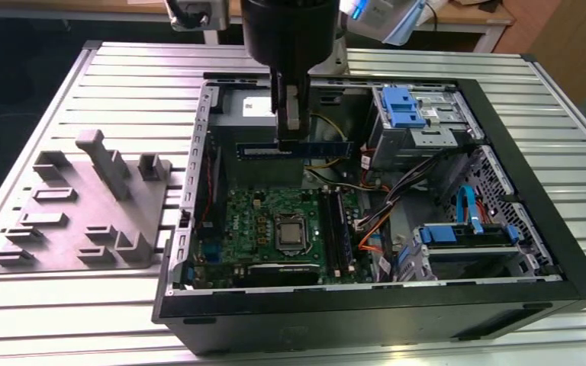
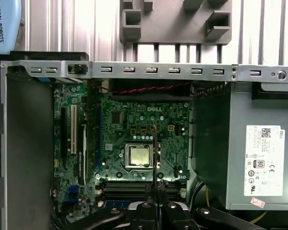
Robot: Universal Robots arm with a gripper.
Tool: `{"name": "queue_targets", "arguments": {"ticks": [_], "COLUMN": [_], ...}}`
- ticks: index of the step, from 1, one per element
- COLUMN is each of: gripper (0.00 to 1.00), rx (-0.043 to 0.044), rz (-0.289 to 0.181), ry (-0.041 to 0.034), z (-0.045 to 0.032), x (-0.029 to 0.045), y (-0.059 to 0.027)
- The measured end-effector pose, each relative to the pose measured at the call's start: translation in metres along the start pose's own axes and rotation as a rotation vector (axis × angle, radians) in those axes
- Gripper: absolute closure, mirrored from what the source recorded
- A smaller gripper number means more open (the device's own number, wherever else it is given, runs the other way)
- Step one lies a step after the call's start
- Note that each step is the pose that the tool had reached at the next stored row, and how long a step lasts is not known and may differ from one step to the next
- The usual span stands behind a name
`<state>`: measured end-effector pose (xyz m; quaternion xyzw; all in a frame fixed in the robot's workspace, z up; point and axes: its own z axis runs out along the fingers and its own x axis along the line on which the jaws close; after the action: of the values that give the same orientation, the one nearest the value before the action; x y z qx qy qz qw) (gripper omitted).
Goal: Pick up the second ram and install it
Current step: 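Pick up the second ram and move it above second insertion slot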
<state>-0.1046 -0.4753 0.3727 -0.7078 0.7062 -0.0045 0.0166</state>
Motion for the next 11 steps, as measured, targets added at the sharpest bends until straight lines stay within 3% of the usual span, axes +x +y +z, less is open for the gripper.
{"name": "queue_targets", "arguments": {"ticks": [11], "gripper": [0.88], "rx": [0.0], "rz": [-0.001], "ry": [-0.0014], "z": [0.0171], "x": [0.0003], "y": [-0.0021]}}
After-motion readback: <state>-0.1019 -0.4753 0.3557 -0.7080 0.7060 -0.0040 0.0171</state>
